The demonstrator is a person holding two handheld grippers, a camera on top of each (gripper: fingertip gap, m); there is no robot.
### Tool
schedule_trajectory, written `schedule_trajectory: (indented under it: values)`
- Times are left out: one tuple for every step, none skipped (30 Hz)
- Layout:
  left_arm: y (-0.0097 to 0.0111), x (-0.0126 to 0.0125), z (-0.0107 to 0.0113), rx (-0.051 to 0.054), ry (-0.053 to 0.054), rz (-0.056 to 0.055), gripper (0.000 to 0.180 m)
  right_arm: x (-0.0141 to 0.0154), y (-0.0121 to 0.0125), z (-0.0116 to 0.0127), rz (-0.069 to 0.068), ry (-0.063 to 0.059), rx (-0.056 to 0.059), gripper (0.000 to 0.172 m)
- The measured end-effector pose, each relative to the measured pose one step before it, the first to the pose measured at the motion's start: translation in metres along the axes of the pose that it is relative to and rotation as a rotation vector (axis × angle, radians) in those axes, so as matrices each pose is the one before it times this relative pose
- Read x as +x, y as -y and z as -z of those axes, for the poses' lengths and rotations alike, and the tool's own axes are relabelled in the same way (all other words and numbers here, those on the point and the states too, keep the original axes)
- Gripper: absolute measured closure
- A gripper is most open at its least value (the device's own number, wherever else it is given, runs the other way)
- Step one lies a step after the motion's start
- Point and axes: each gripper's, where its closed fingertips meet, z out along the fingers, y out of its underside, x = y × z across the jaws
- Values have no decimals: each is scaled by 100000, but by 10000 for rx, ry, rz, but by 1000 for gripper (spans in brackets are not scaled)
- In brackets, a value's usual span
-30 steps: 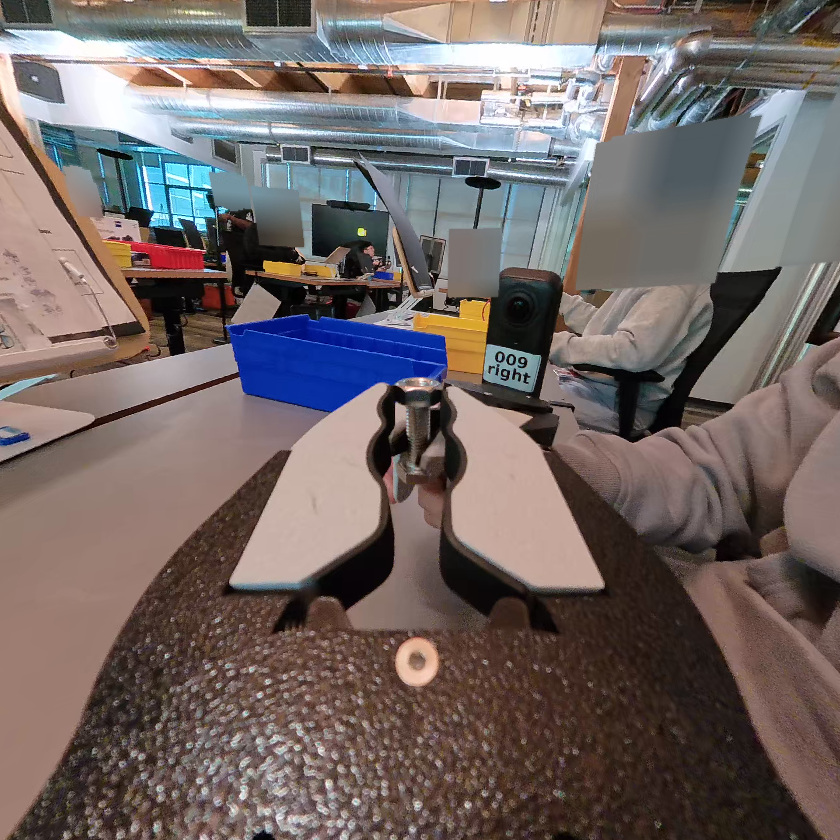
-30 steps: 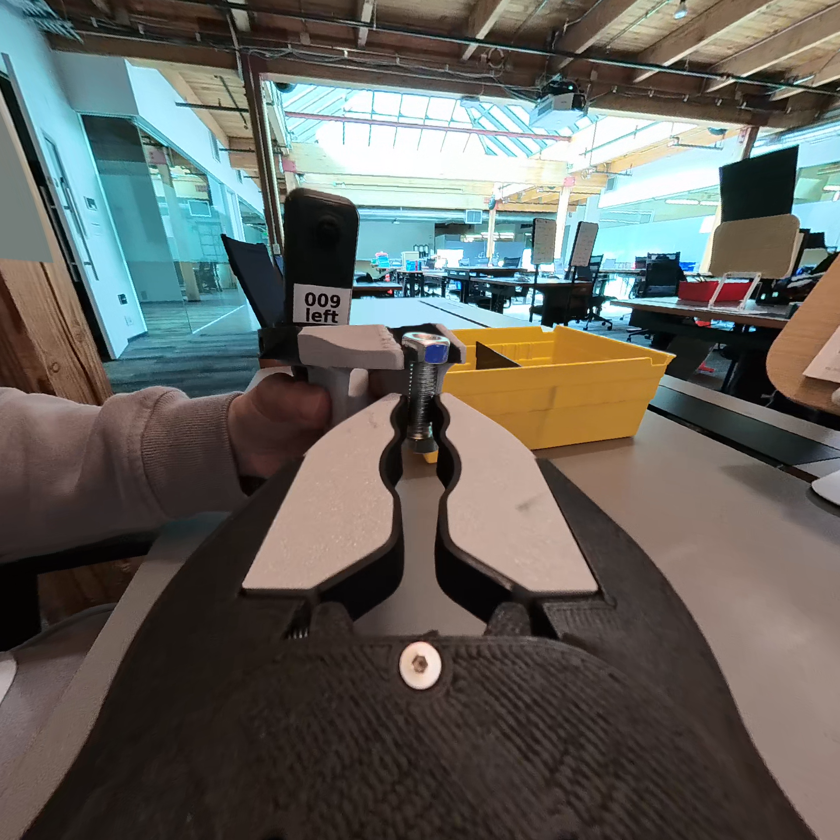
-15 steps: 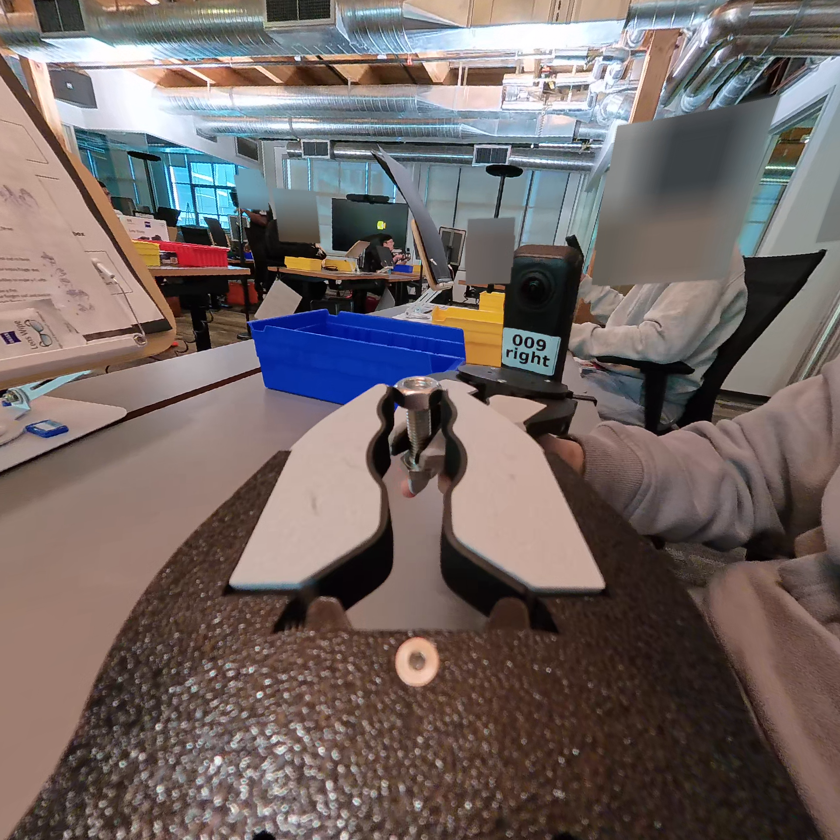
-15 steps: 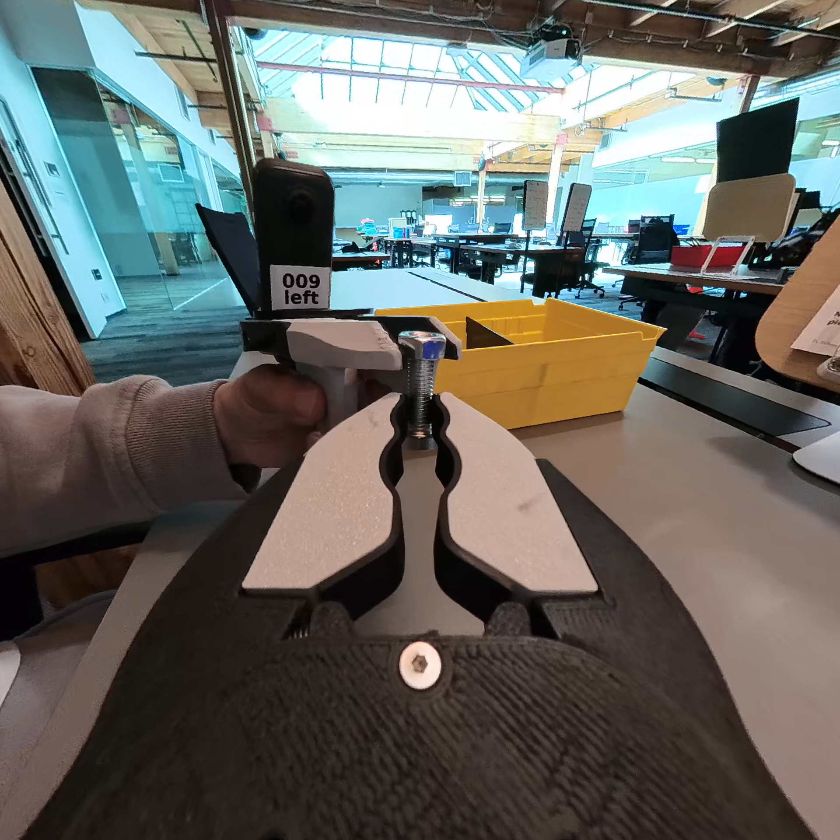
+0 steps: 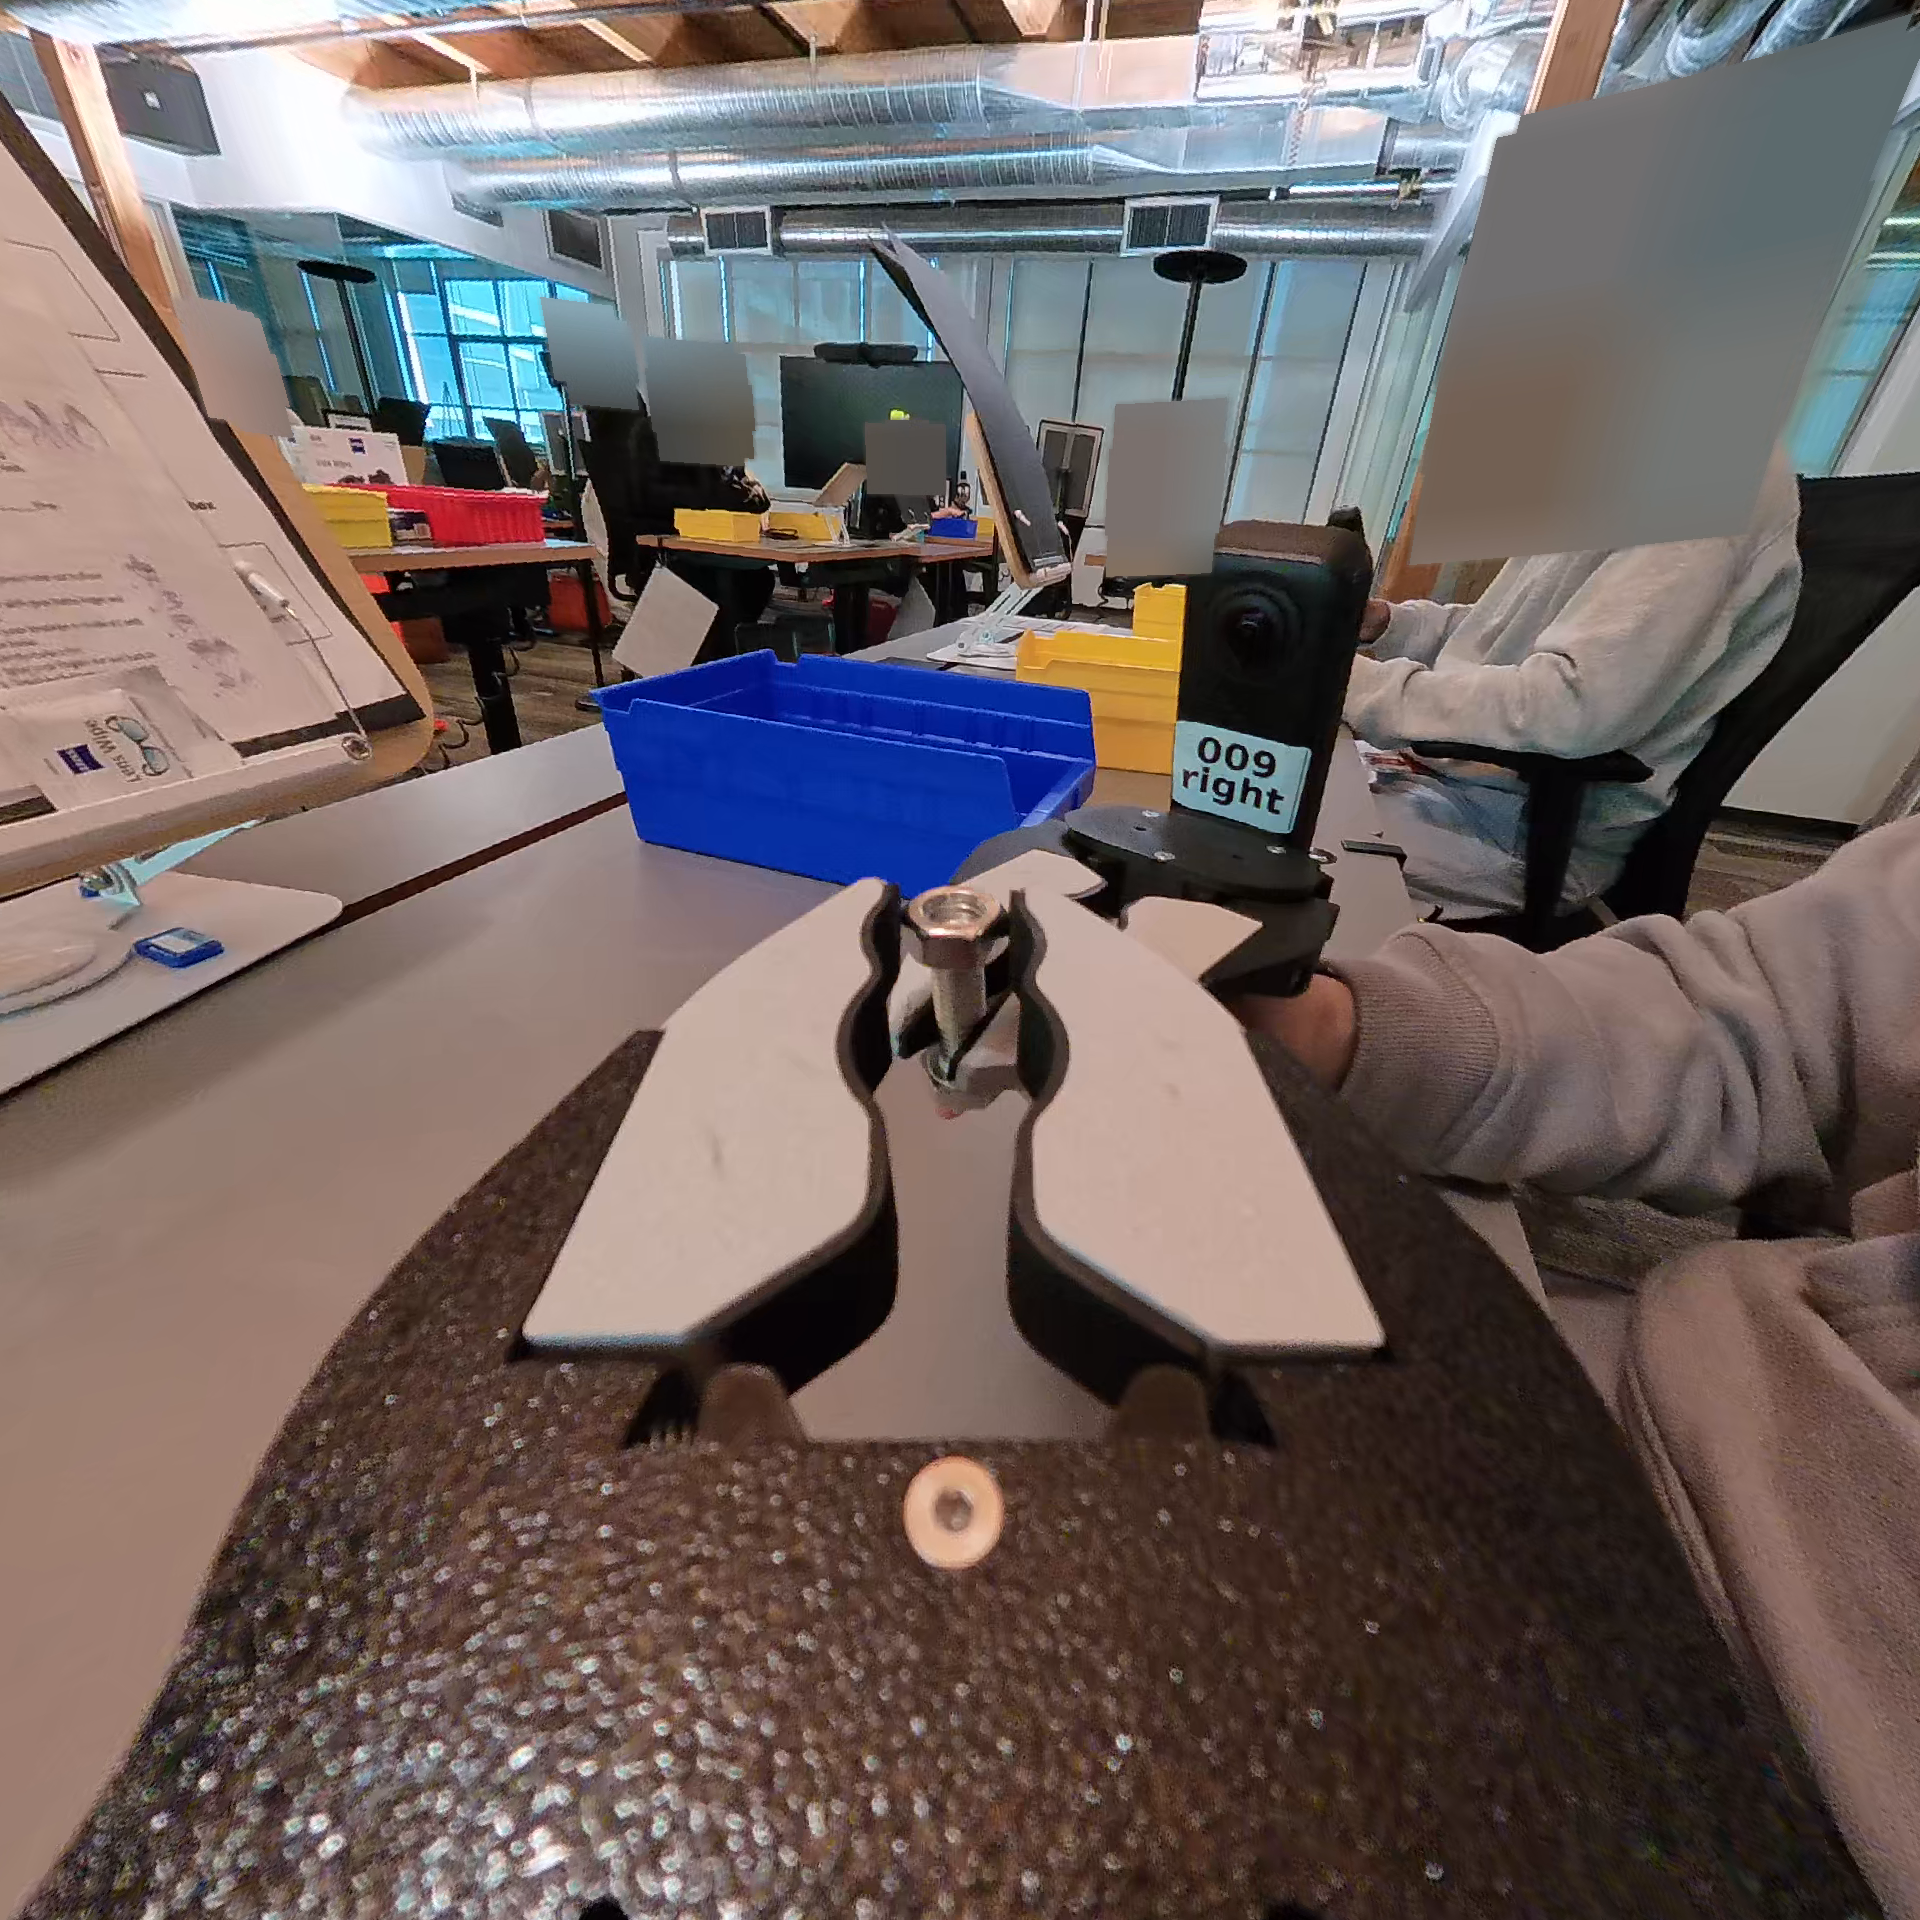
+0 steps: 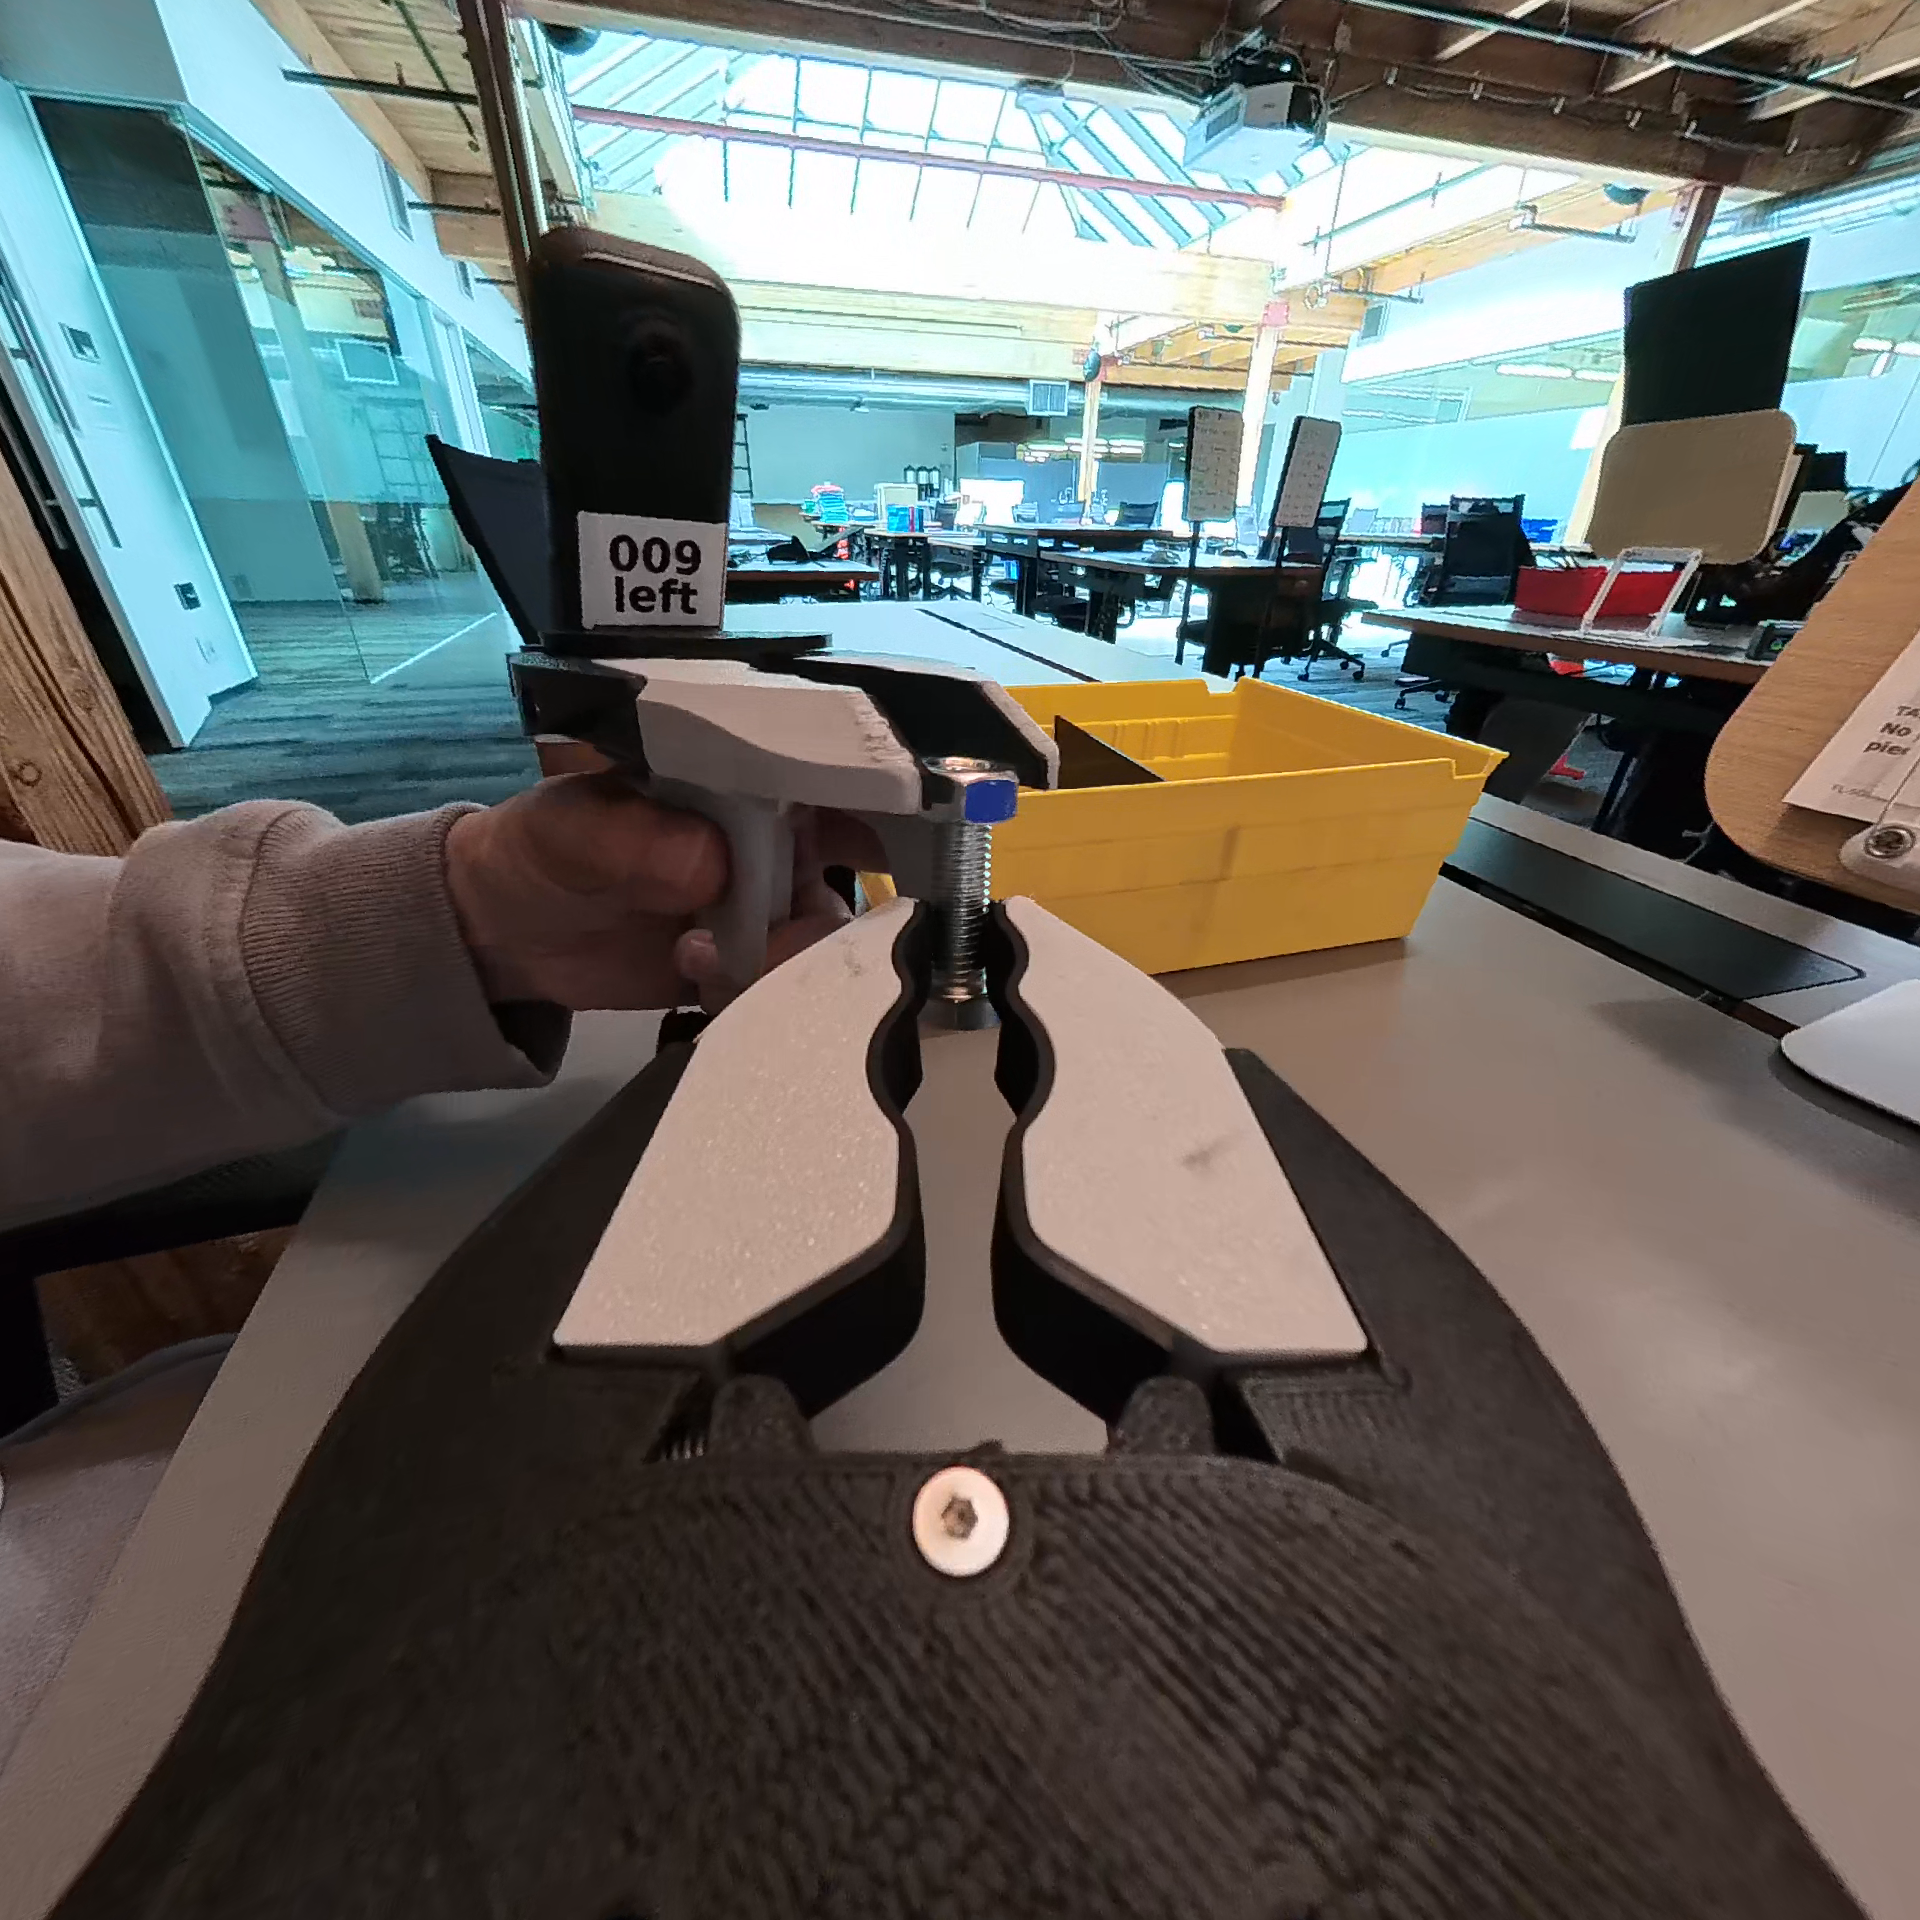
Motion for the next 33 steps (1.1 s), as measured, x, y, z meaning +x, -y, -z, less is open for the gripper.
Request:
schedule_trajectory:
  values:
    - [-2, 54, -29, 4, -63, 36, 162, -46, -1, 20, -43, 69, -2, 162]
    - [11, 83, -26, 13, -91, 33, 162, -54, 25, 21, -67, 72, 25, 162]
    - [53, 88, -28, 14, -108, 36, 162, -77, 58, 38, -78, 80, 62, 162]
    - [68, 109, -7, 16, -135, 14, 162, -106, 88, 21, -169, 128, 68, 162]
    - [67, 140, -3, 18, -159, -29, 162, -155, 103, 15, -225, 174, 90, 162]
    - [34, 114, 5, -21, -144, -51, 162, -124, 42, -4, -149, 133, 46, 162]
    - [-38, 138, 11, -74, -153, -66, 162, -100, -43, -29, -40, 84, -16, 162]
    - [-42, 222, 32, -90, -198, -101, 162, -224, -51, -17, -27, 164, -29, 162]
    - [-15, 247, 63, -86, -218, -113, 162, -260, -9, -30, -25, 169, -10, 162]
    - [-49, 262, 80, -114, -239, -71, 162, -277, -55, -47, -13, 172, -42, 162]
    - [-111, 266, 90, -142, -290, 1, 162, -304, -127, -78, -13, 202, -78, 162]
    - [-97, 238, 108, -125, -293, 38, 162, -293, -107, -78, -26, 189, -50, 162]
    - [-80, 200, 128, -97, -256, 21, 162, -271, -79, -76, -57, 181, -24, 162]
    - [-66, 199, 120, -85, -235, 12, 162, -284, -85, -90, -66, 194, -50, 162]
    - [-50, 176, 111, -80, -197, 30, 162, -191, -60, -57, 31, 106, -36, 162]
    - [-21, 114, 97, -64, -125, 13, 162, -76, -26, -38, 94, -4, -32, 162]
    - [8, 4, 76, -31, -10, -30, 162, 5, -12, -27, 93, -52, -32, 162]
    - [55, -153, 57, 14, 144, -67, 162, 193, 60, 18, 106, -170, 23, 162]
    - [63, -253, 18, 36, 256, -93, 162, 293, 92, 57, 126, -229, 29, 162]
    - [36, -272, -32, 29, 311, -94, 162, 294, 45, 65, 139, -229, -8, 162]
    - [2, -296, -70, 24, 352, -68, 162, 324, 10, 63, 153, -251, -27, 162]
    - [-1, -326, -92, 37, 394, -32, 162, 360, -16, 50, 179, -301, -25, 162]
    - [46, -354, -108, 88, 439, -32, 162, 405, 38, 45, 132, -337, 0, 162]
    - [75, -248, -118, 140, 383, -55, 162, 309, 71, 36, 90, -246, 19, 162]
    - [97, -110, -143, 149, 283, -32, 162, 131, 52, 15, 71, -120, 21, 162]
    - [138, -207, -114, 158, 321, 28, 162, 174, 6, 25, 34, -144, 2, 162]
    - [235, -365, -41, 193, 401, 79, 162, 234, 34, 44, 54, -182, 21, 162]
    - [283, -364, -2, 218, 347, 110, 162, 75, 27, 41, 24, -38, 10, 162]
    - [269, -152, 16, 217, 132, 136, 162, 70, 22, 35, -39, -14, 17, 162]
    - [186, 46, 5, 165, -70, 187, 162, 118, 48, 34, -32, -68, 57, 162]
    - [32, 28, -8, 72, -88, 191, 162, 8, -14, 16, -71, 42, -8, 162]
    - [-38, -53, 27, 21, -13, 82, 162, -41, -11, -7, -89, 75, -6, 162]
    - [-76, 0, 58, 12, -32, -38, 162, 40, 69, 34, -54, -19, 71, 162]
